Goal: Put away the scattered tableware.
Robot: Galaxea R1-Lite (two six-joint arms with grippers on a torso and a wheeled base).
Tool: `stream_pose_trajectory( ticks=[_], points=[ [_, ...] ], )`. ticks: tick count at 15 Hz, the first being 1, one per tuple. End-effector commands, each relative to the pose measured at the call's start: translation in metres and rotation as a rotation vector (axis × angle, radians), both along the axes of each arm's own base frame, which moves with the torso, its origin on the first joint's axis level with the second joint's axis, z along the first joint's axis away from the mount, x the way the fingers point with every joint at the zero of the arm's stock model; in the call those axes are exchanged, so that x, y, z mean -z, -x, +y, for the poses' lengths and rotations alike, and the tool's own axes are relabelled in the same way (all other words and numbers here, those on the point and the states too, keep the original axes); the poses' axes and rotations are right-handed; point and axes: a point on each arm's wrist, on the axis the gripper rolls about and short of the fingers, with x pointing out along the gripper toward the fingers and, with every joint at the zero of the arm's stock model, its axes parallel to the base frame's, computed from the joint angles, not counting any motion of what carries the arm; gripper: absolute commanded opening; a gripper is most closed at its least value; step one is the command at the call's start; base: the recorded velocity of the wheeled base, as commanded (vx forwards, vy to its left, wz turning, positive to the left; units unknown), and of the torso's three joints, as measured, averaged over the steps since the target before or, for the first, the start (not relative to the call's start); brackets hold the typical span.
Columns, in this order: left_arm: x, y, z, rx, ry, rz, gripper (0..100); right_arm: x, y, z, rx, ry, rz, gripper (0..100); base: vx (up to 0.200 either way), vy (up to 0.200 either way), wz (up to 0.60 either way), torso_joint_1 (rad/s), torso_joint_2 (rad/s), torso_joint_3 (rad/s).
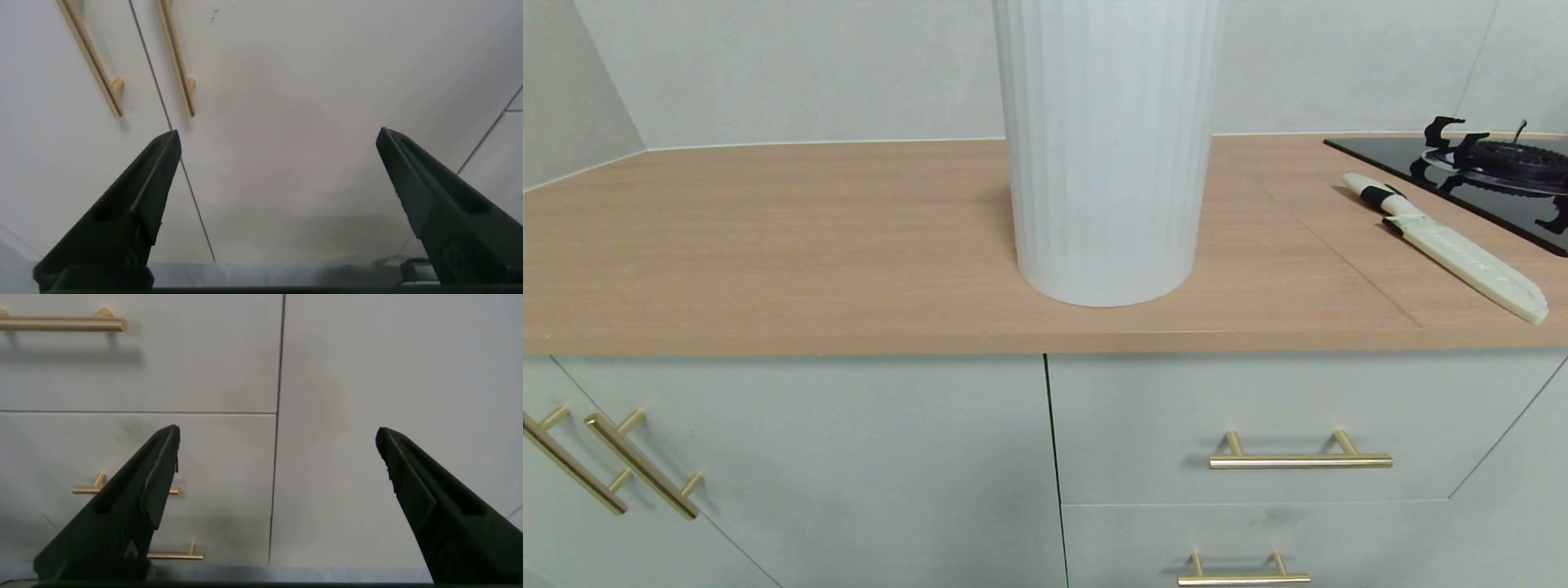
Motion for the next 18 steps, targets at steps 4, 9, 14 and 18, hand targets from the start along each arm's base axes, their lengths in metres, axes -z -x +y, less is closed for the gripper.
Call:
stream_pose_trajectory(
  ticks=[4,9,14,18],
  points=[
    [-0.0001,0.0,0.0,-0.001,0.0,0.0,100,0.0,-0.0001,0.0,0.0,0.001,0.001,100,0.0,0.0,0.0,0.0,0.0,0.0],
    [-0.0001,0.0,0.0,-0.001,0.0,0.0,100,0.0,-0.0001,0.0,0.0,0.001,0.001,100,0.0,0.0,0.0,0.049,-0.19,-0.196],
    [-0.0001,0.0,0.0,-0.001,0.0,0.0,100,0.0,-0.0001,-0.0001,0.001,0.001,0.001,100,0.0,0.0,0.0,0.174,-0.51,-0.295],
    [0.0001,0.0,0.0,-0.001,0.0,0.002,100,0.0,-0.0001,0.0,0.0,0.001,0.001,100,0.0,0.0,0.0,0.182,-0.48,-0.287]
  ],
)
